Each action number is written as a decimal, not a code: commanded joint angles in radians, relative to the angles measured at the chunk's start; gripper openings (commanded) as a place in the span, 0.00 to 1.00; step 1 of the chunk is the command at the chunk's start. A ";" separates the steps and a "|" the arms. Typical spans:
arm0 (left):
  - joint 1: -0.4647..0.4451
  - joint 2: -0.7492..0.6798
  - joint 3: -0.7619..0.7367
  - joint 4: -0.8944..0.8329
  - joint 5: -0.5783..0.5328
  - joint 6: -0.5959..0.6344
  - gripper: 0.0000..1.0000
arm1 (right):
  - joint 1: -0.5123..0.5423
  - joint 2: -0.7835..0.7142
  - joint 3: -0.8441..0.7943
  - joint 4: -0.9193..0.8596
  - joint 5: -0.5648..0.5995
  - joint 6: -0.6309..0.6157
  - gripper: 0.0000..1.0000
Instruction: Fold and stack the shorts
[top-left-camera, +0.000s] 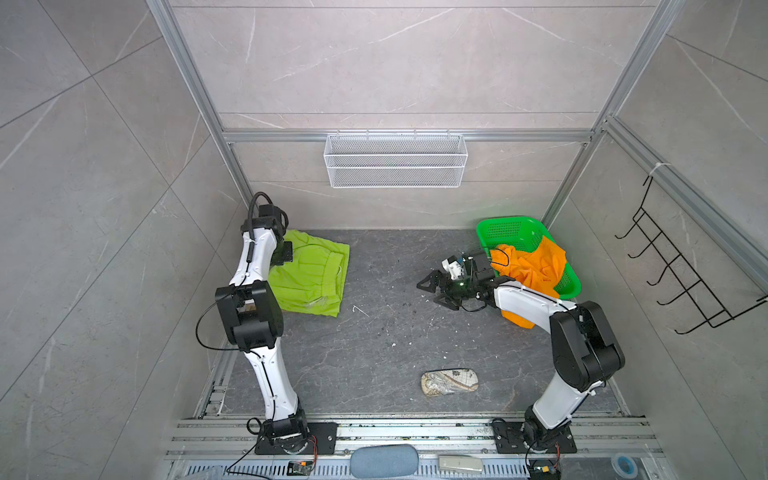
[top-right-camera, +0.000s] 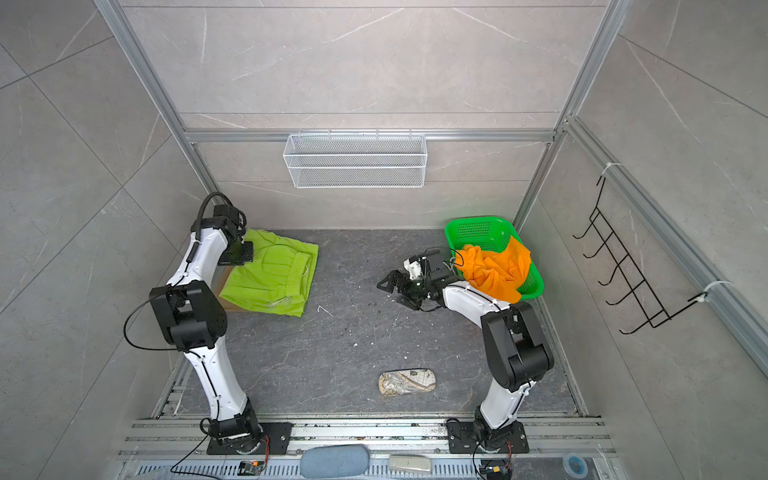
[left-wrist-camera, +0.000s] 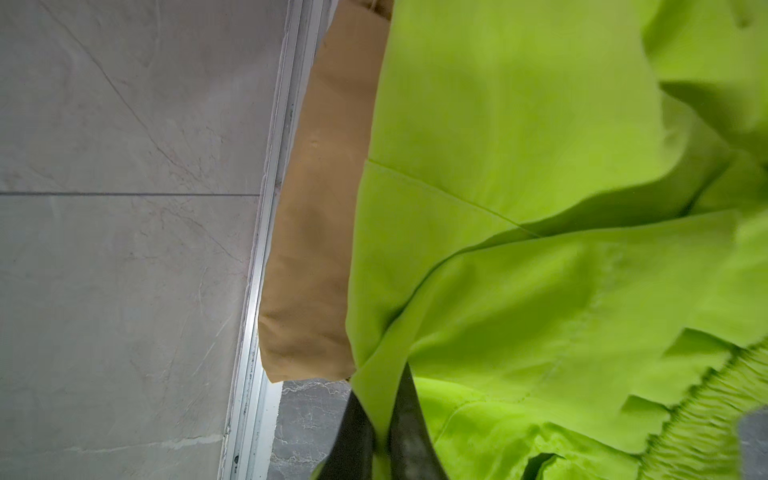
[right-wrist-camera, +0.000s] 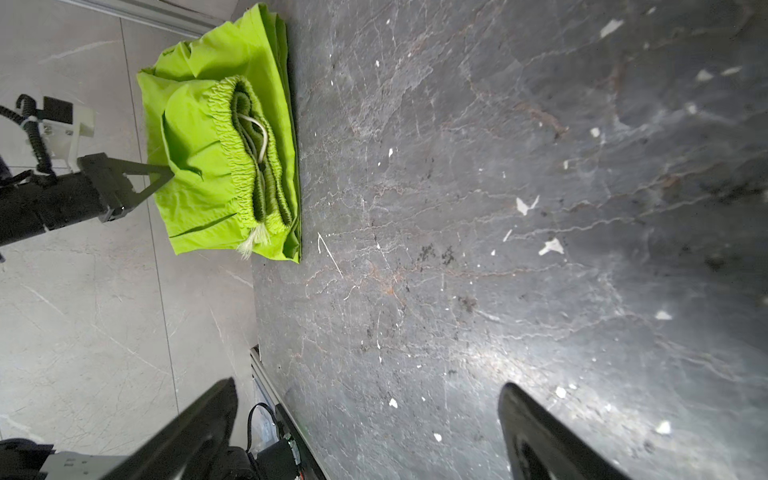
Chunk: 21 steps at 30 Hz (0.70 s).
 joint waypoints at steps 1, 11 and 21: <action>0.036 0.037 0.002 0.006 -0.008 -0.072 0.19 | 0.020 0.014 0.008 -0.006 0.012 0.009 0.99; 0.048 -0.148 -0.091 0.082 0.160 -0.162 1.00 | 0.051 -0.014 -0.003 -0.014 0.033 0.010 0.99; 0.042 -0.257 -0.252 0.293 0.526 -0.273 1.00 | 0.070 0.007 0.008 0.011 0.027 0.023 0.99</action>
